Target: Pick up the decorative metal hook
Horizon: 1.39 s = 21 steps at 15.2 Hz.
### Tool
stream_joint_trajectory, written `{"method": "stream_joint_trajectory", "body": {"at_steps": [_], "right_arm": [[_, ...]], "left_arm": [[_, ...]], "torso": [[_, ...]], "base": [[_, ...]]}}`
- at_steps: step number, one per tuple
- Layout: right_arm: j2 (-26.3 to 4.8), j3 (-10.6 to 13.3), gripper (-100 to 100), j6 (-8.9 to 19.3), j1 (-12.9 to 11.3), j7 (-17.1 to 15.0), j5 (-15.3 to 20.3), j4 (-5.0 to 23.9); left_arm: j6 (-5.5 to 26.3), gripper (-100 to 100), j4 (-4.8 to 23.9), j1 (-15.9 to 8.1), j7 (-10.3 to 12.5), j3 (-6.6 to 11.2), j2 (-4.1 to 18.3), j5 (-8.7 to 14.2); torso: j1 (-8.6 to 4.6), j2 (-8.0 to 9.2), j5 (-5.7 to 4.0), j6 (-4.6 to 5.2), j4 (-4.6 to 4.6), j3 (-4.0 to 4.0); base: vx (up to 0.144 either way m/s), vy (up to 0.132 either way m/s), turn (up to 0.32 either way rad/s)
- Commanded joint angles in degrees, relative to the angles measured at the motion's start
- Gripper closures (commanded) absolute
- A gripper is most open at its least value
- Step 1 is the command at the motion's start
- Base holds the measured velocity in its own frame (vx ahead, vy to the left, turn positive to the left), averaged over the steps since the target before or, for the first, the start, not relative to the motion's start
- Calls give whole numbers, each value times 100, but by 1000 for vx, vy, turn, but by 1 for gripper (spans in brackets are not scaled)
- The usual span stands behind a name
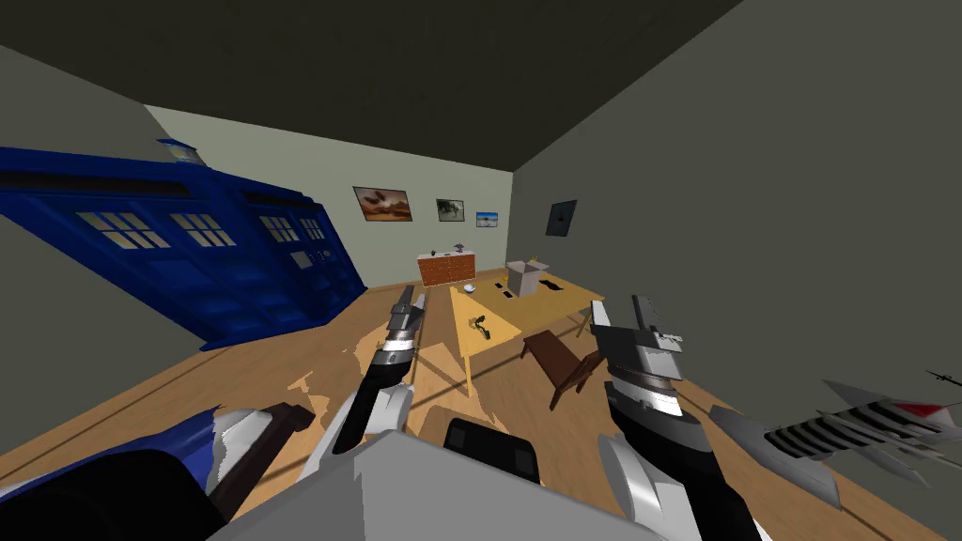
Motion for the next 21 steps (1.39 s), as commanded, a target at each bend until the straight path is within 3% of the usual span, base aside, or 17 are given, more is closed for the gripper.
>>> {"method": "stream_joint_trajectory", "body": {"at_steps": [1, 2, 3, 4, 6, 7, 9, 10, 12, 14, 19, 21], "right_arm": [[0, 0, 0, 0, 0, 0, 0, 0], [0, 0, 0, 0, 0, 0, 0, 0], [0, 0, 0, 0, 0, 0, 0, 0], [0, 0, 0, 0, 0, 0, 0, 0], [0, 0, 0, 0, 0, 0, 0, 0], [0, 0, 0, 0, 0, 0, 0, 0], [0, 0, 0, 0, 0, 0, 0, 0], [0, 1, 0, 0, -1, 0, 0, 0], [0, 1, 0, 0, 0, 0, 0, 0], [0, 1, 0, 0, 0, 0, 0, 0], [0, 0, 0, 0, 0, 0, 0, 0], [0, 0, 0, 0, 0, 0, 0, 0]], "left_arm": [[73, -100, 35, -7, -3, 23, 267, 6], [73, -100, 35, -7, -3, 23, 267, 6], [147, -100, 70, -15, -7, 46, 452, 13], [147, -100, 70, -15, -7, 46, 452, 13], [366, -100, 174, -37, -17, 115, 774, 32], [366, -100, 174, -37, -17, 115, 801, 32], [647, -100, 319, -67, -31, 210, 1087, 57], [670, -100, 319, -67, -31, 210, 1087, 57], [991, -100, 499, -104, -48, 330, 1313, 90], [1049, -100, 499, -104, -48, 330, 1313, 90], [1633, -100, 826, -171, -79, 548, 1550, 148], [1736, -100, 826, -171, -79, 548, 1550, 148]], "torso": [[0, 0, 0, 0, 0, 0], [0, -1, 0, 1, 0, 0], [-1, -2, 0, 1, 0, -1], [-2, -3, 0, 1, -1, -2], [-2, -5, -1, 2, -1, -3], [-4, -7, -1, 2, -2, -4], [-4, -11, -1, 3, -3, -6], [-7, -13, -2, 4, -3, -8], [-10, -15, -2, 3, -4, -9], [-13, -19, -3, 2, -4, -11], [-10, -15, -2, 2, -4, -9], [-10, -18, -2, 2, -4, -11]], "base": [[4, -6, -49], [7, -8, -60], [11, -13, -68], [13, -10, -58], [17, -16, -116], [26, -14, -113], [30, -24, -187], [33, -27, -166], [43, -33, -211], [39, -30, -114], [34, -23, -175], [38, -17, -116]]}}
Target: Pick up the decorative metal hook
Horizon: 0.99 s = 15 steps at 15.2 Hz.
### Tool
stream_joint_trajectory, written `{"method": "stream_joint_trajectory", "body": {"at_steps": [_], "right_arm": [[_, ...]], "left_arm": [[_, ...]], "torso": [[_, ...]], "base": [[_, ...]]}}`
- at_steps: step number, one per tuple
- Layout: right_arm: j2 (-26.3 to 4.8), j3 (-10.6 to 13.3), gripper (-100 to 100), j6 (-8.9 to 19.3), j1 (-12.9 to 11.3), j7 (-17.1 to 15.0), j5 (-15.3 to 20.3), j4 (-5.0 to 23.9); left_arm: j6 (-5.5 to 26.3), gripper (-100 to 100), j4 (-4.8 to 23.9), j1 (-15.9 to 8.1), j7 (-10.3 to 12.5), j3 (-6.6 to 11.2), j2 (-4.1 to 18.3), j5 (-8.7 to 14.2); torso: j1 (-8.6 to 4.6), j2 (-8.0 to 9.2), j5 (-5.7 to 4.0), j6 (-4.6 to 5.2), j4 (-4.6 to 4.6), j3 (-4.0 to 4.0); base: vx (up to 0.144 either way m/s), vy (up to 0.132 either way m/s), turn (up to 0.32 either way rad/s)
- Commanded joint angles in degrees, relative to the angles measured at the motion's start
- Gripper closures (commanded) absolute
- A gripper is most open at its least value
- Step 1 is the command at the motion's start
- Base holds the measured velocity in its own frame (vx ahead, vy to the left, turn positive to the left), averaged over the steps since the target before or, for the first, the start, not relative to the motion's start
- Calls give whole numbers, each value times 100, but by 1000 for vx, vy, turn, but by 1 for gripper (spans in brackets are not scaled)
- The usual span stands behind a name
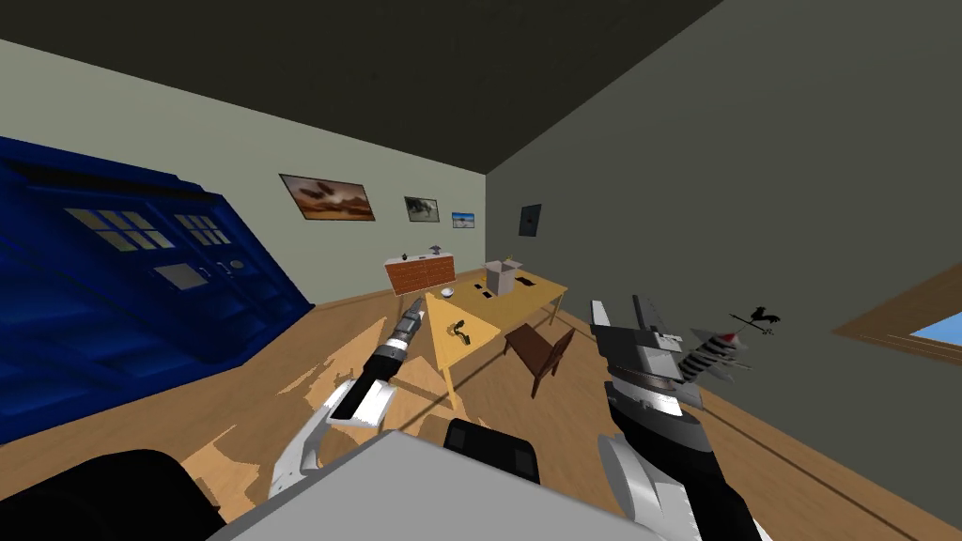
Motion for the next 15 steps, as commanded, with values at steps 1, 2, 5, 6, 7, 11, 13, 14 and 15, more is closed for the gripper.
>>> {"method": "stream_joint_trajectory", "body": {"at_steps": [1, 2, 5, 6, 7, 11, 13, 14, 15], "right_arm": [[0, 0, 0, 0, 0, 0, 0, 0], [0, 0, 0, 0, -1, 0, 0, 0], [0, 0, 0, 0, -1, 0, 0, 0], [0, 0, 0, 0, -1, 0, 0, 0], [0, 0, 0, 0, 0, 0, 0, 0], [0, 0, 0, 0, -1, 0, 0, 0], [0, 0, 0, 0, 0, 0, 0, 0], [0, 0, 0, 0, -1, 0, 0, 0], [0, 0, 0, 0, -1, 0, 0, 0]], "left_arm": [[286, -100, 147, -45, -10, 103, 76, 30], [340, -100, 147, -45, -10, 103, 76, 30], [751, -100, 406, -96, -34, 276, 151, 75], [884, -100, 406, -96, -34, 276, 151, 75], [1022, -100, 541, -123, -47, 368, 174, 99], [1462, -100, 681, -150, -61, 462, 187, 123], [1649, -100, 823, -178, -74, 558, 191, 148], [1740, -100, 823, -178, -74, 558, 191, 148], [1764, -100, 823, -178, -74, 558, 191, 148]], "torso": [[0, 0, 0, 0, 0, 0], [-1, 0, 0, 3, 0, 0], [-3, -5, -1, 4, -1, -3], [-2, -6, 0, 3, -1, -3], [-3, -5, 0, 2, -1, -3], [-3, -2, 0, 3, -1, -1], [-1, 3, 0, 0, 0, 1], [-1, 2, 0, 3, 1, 1], [-1, 0, 0, 3, 0, 0]], "base": [[37, -23, -136], [41, -24, -161], [50, -25, -231], [45, -26, -183], [60, -26, -311], [44, -17, -158], [32, -12, -138], [45, -14, -203], [35, -8, -88]]}}
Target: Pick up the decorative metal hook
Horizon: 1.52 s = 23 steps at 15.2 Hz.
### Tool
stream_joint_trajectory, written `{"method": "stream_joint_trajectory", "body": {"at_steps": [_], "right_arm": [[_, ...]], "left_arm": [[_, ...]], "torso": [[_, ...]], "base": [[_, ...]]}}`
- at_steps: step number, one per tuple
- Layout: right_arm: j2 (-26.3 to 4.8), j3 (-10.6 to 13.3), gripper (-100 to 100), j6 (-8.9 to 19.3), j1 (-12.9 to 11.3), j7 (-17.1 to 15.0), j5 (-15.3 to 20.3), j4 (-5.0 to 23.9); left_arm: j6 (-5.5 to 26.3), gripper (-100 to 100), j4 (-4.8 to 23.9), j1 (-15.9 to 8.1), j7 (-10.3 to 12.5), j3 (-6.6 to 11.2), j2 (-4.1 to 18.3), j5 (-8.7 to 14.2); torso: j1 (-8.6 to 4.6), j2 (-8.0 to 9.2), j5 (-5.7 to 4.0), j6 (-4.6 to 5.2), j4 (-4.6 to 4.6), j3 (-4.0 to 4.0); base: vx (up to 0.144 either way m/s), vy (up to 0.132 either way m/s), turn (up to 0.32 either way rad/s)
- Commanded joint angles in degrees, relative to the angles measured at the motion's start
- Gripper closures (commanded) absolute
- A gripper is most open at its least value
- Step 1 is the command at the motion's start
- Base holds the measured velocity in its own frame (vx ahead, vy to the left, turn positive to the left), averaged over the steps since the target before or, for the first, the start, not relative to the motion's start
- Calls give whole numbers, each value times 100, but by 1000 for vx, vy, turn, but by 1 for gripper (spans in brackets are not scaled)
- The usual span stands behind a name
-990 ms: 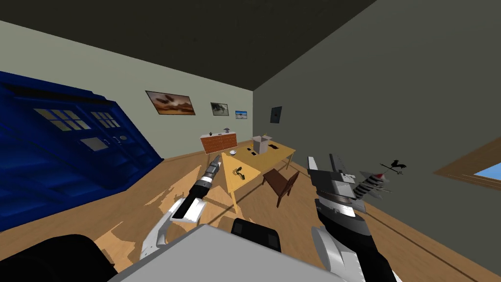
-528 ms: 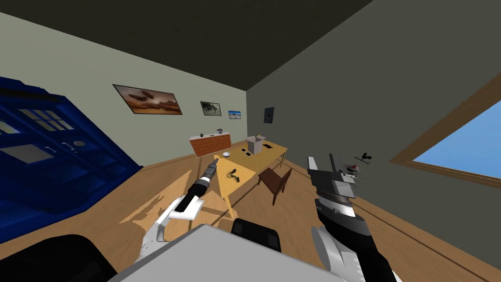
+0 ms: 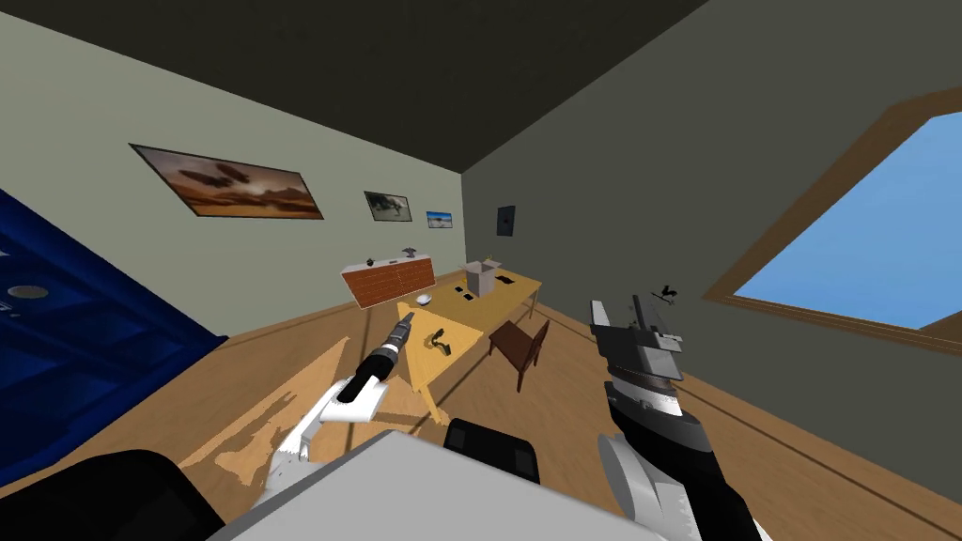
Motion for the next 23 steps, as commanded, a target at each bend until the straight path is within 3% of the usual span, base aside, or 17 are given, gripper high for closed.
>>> {"method": "stream_joint_trajectory", "body": {"at_steps": [1, 3, 6, 8, 11, 17, 23], "right_arm": [[0, 0, 0, 0, 0, 0, 0, 0], [0, 0, 0, 0, 0, 0, 0, 0], [0, 0, 0, 0, 0, 0, 0, 0], [0, 0, 0, 0, 0, 0, 0, 0], [0, 0, 0, 0, 0, 0, 0, 0], [0, 0, 0, 0, -1, 0, 0, 0], [0, 0, 0, 0, 0, 0, 0, 0]], "left_arm": [[286, -100, 132, -22, -23, 106, -13, 23], [416, -100, 132, -22, -23, 106, -13, 23], [870, -100, 426, -78, -50, 307, -42, 73], [1036, -100, 426, -78, -50, 307, -42, 73], [1495, -100, 722, -133, -78, 511, -95, 123], [1972, -100, 870, -160, -92, 613, -129, 148], [2740, -100, 1304, -237, -133, 915, -253, 219]], "torso": [[0, 0, 0, 0, 0, 0], [-1, -2, 0, 2, 0, -1], [-1, -4, 0, 3, -1, -2], [-1, -7, -1, 2, -1, -4], [-1, -4, 0, 1, -1, -2], [-1, 2, 0, 2, 1, 1], [1, -5, 0, -2, -1, -3]], "base": [[44, -15, -228], [39, -7, -139], [52, -15, -237], [53, -5, -143], [53, -10, -235], [37, 1, -131], [52, 4, -195]]}}
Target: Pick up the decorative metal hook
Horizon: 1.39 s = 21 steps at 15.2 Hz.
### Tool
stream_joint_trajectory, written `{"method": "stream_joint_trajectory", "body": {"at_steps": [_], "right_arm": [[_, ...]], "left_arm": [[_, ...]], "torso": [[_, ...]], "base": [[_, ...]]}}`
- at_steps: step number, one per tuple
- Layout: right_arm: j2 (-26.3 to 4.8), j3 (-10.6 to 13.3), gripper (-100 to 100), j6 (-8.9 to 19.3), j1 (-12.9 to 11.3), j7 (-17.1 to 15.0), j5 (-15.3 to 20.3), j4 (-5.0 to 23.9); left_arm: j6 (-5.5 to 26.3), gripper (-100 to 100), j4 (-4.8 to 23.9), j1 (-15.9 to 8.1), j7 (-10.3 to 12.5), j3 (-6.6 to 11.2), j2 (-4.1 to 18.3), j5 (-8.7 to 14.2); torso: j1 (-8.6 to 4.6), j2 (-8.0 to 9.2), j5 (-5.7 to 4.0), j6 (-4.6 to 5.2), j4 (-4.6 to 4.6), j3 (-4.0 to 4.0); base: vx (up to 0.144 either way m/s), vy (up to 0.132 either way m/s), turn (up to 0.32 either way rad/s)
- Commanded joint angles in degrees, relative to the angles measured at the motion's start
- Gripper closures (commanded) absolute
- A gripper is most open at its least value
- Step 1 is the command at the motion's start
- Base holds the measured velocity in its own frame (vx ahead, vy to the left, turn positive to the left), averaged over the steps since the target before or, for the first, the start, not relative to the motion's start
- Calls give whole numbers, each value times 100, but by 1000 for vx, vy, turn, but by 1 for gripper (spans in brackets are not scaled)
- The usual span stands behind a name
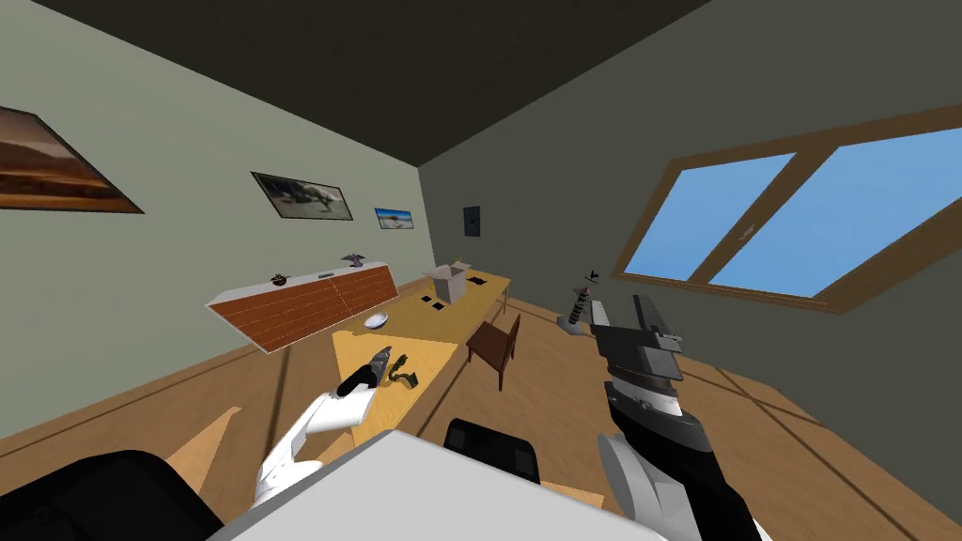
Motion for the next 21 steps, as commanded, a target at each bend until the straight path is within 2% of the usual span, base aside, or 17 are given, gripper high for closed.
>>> {"method": "stream_joint_trajectory", "body": {"at_steps": [1, 2, 5, 7, 8, 9, 10, 11, 12, 15, 17, 18, 21], "right_arm": [[0, 0, 0, 0, 0, 0, 0, 0], [0, 0, 0, 0, 0, 0, 0, 0], [0, 0, 0, 0, 0, 0, 0, 0], [0, 0, 0, 0, 0, 0, 0, 0], [0, 0, 0, 0, 1, 0, 0, 0], [0, 0, 0, 0, 0, 0, 0, 0], [0, 0, 0, 0, 0, 0, 0, 0], [0, 0, 0, 0, 1, 0, 0, 0], [0, 0, 0, 0, 0, 0, 0, 0], [0, 0, 0, 0, 0, 0, 0, 0], [0, 0, 0, 0, 0, 0, 0, 0], [0, -1, 0, 0, 1, 0, 0, 0], [0, 0, 0, 0, 0, 0, 0, 0]], "left_arm": [[286, -100, 116, -40, -11, 74, -28, 12], [322, -100, 116, -40, -11, 74, -28, 12], [756, -100, 391, -87, -37, 268, -123, 56], [902, -100, 391, -87, -37, 268, -123, 56], [1070, -100, 523, -109, -49, 362, -171, 77], [1174, -100, 523, -109, -49, 362, -171, 77], [1180, -100, 523, -109, -49, 362, -171, 77], [1364, -100, 651, -130, -60, 454, -220, 96], [1447, -100, 651, -130, -60, 454, -220, 96], [1833, -100, 889, -167, -82, 627, -315, 132], [1947, -100, 889, -167, -82, 627, -315, 132], [2139, -100, 998, -183, -91, 709, -361, 147], [2391, -100, 1101, -198, -100, 786, -403, 161]], "torso": [[0, 0, 0, 0, 0, 0], [1, 0, 0, -1, 0, 0], [2, 3, 0, -1, 1, 2], [3, -1, 0, -1, 0, 0], [2, 2, 0, -3, 0, 1], [1, 2, 0, 0, 1, 1], [3, 2, 0, -1, 0, 1], [2, 5, 0, -4, 1, 2], [0, 6, 0, -1, 1, 4], [3, 4, 0, -1, 1, 2], [7, 1, 1, -2, 0, 0], [6, 4, 1, -4, 0, 2], [6, 5, 1, -1, 1, 3]], "base": [[48, 10, -173], [34, 8, -73], [47, 10, -225], [45, 13, -134], [44, 12, -200], [49, 19, -201], [32, 17, -53], [31, 10, -162], [34, 13, -184], [46, 24, -199], [41, 29, -116], [36, 26, -133], [36, 29, -170]]}}
